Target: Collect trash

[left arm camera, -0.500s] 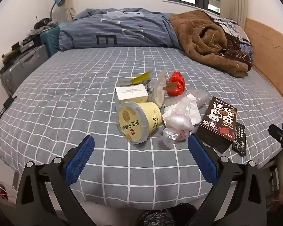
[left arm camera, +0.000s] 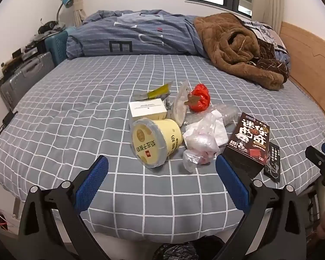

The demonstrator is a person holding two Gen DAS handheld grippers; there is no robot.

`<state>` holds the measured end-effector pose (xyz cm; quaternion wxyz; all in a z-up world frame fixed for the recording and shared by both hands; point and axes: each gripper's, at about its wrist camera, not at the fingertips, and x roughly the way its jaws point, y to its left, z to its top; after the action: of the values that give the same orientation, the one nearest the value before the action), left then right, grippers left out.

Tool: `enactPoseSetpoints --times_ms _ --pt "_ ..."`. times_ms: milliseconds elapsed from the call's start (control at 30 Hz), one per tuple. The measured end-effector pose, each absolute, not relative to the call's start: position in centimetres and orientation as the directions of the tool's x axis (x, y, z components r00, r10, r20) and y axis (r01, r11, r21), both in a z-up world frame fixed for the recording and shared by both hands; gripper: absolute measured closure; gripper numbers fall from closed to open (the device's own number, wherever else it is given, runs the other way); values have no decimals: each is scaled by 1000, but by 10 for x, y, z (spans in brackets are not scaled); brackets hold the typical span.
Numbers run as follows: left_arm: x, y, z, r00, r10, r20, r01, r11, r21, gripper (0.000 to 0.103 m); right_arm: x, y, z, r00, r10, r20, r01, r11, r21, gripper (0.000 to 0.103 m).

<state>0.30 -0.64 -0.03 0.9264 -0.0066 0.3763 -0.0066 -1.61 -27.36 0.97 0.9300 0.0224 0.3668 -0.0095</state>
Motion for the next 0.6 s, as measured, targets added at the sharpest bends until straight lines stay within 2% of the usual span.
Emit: enactPoseSetpoints --times_ms 600 --pt "3 -13 -2 717 -21 -696 10 1000 -20 6 -14 -274 7 734 -3 -679 29 999 27 7"
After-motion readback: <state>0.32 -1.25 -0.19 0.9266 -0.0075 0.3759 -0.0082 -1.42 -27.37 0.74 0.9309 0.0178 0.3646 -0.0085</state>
